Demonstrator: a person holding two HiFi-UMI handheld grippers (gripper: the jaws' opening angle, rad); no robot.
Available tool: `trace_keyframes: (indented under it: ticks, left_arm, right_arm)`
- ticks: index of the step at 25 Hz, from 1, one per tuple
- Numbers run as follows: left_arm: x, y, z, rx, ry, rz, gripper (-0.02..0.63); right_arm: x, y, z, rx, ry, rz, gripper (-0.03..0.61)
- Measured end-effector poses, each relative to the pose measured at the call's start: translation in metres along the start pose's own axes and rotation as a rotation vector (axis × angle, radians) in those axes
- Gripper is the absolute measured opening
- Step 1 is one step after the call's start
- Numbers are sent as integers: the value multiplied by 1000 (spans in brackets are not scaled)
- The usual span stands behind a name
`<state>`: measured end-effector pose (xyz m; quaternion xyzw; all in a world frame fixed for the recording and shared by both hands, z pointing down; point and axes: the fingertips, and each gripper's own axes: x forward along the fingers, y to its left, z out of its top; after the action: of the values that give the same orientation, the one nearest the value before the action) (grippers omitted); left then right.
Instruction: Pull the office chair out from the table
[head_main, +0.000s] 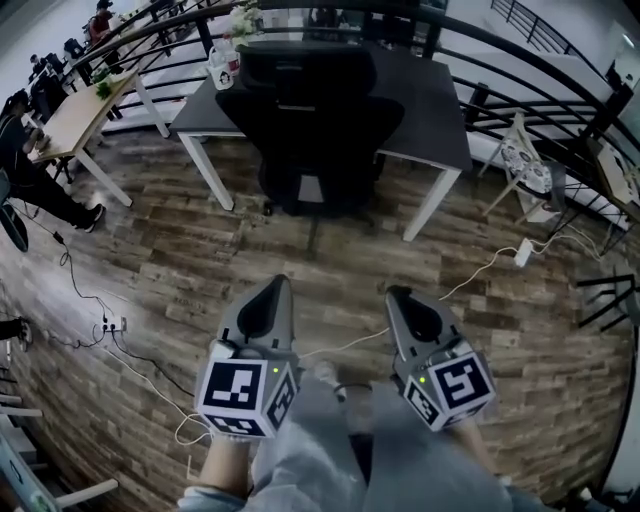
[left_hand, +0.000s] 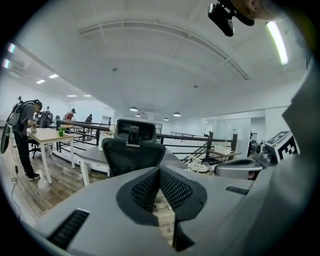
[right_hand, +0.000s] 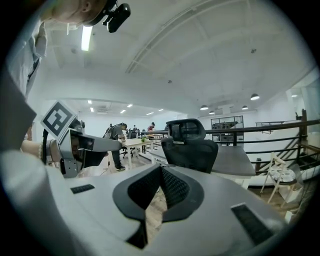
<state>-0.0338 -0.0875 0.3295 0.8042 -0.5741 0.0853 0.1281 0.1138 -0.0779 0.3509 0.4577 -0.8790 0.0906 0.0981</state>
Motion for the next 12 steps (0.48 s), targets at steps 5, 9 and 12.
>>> trace_keyframes:
  ticks: [5, 9, 12]
  left_arm:
    - [12, 23, 6, 8, -16, 3, 9]
    - [12, 43, 6, 0, -21, 24, 9]
    - [9, 58, 2, -22, -14, 45, 9]
  right_arm:
    - [27, -5, 8, -16, -8, -13, 5]
    - [42, -1, 15, -39, -10, -10, 5]
    - [48, 2, 16, -48, -4, -8, 5]
